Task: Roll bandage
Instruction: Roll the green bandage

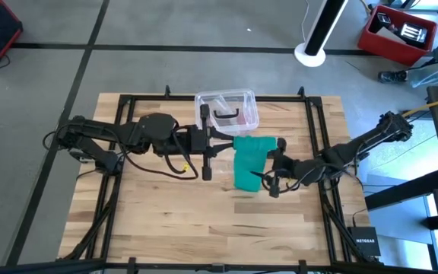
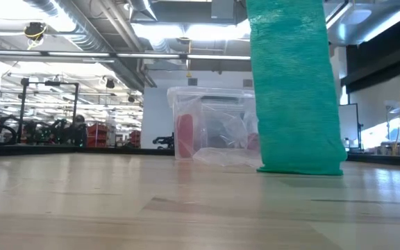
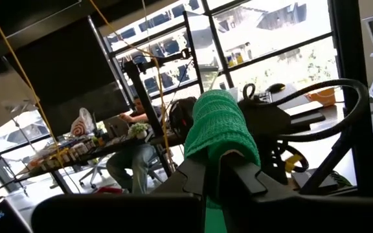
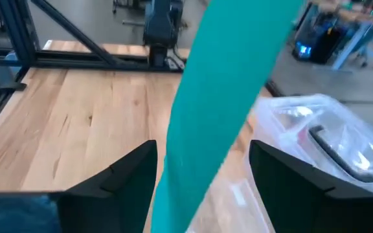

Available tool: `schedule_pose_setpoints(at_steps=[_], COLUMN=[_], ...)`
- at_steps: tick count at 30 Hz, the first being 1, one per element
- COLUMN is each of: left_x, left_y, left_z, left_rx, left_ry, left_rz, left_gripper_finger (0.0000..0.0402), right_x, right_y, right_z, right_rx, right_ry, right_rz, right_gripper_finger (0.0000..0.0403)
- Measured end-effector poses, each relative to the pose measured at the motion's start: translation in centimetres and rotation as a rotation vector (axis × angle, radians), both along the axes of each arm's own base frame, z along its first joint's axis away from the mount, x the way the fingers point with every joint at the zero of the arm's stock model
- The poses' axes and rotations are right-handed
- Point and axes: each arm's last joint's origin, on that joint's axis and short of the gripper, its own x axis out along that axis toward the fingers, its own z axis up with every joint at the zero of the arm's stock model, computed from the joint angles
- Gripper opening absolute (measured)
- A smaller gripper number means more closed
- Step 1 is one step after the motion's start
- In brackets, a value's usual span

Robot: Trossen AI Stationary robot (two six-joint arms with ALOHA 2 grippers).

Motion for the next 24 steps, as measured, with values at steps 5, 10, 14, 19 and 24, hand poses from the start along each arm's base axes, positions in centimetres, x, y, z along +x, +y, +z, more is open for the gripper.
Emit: schedule_pose_setpoints(at_steps=[5, 10, 14, 19, 24], left_x=[0.0, 0.0, 0.0, 0.0, 0.1], left_y=[0.0, 0.0, 0.1, 0.1, 0.6], left_z=[0.0, 0.0, 0.0, 0.1, 0.2], left_rx=[0.006, 0.007, 0.009, 0.018, 0.044], left_ry=[0.000, 0.001, -0.001, -0.005, -0.013], left_rz=[0.001, 0.001, 0.003, 0.006, 0.045], left_gripper_finger=[0.0015, 0.0015, 0.0015, 0.0015, 0.0015], right_x=[0.4, 0.5, 0.7, 0.5, -0.1], right_y=[0.1, 0.0, 0.0, 0.8, 2.3], right_z=[-0.9, -2.0, -1.7, -1.1, -0.9], right_rx=[-0.040, -0.034, -0.030, -0.122, -0.131], right_ry=[-0.098, -0.082, -0.109, -0.143, -0.148], right_rz=[-0.005, 0.005, 0.020, 0.084, 0.201], right_gripper_finger=[0.0235, 0.0201, 0.0170, 0.0037, 0.0016])
